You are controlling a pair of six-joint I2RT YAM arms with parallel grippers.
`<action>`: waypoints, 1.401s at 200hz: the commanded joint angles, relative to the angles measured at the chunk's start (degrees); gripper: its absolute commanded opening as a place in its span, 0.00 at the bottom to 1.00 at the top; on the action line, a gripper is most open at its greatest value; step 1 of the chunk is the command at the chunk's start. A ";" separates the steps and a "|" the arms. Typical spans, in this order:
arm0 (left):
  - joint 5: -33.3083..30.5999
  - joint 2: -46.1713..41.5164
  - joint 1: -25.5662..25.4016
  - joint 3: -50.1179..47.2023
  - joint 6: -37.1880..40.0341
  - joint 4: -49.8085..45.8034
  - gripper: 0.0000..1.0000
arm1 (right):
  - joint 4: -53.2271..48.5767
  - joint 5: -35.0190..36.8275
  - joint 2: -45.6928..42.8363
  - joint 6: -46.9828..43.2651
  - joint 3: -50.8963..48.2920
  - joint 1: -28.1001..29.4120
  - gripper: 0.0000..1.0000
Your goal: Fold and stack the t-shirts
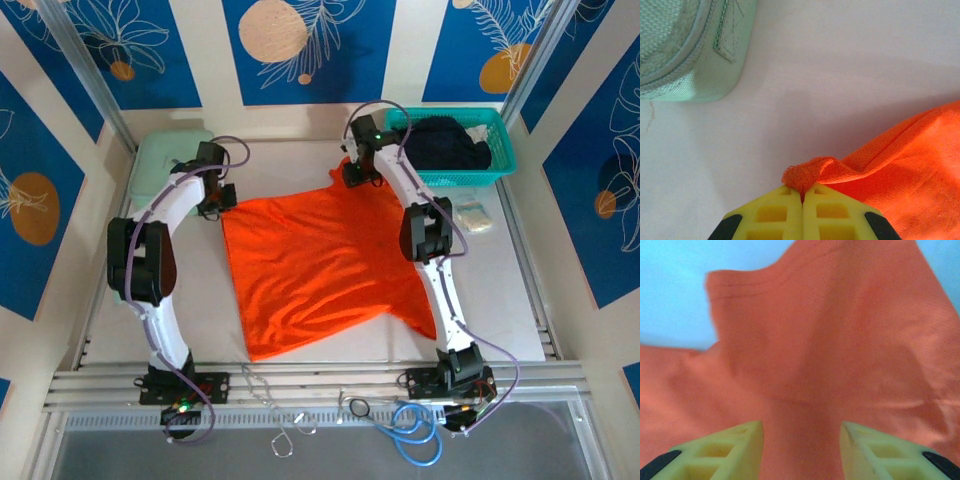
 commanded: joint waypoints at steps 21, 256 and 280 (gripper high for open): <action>0.63 0.51 -0.17 -0.43 1.52 -1.17 0.00 | -4.03 2.63 4.02 -2.75 2.42 -0.31 0.46; -1.10 1.78 -0.08 -3.14 2.74 1.42 0.00 | 5.25 13.22 -27.42 28.28 -47.84 17.27 0.01; -0.83 2.33 -0.08 -3.67 2.66 1.93 0.00 | 6.42 12.92 -29.48 30.89 -53.20 20.60 0.20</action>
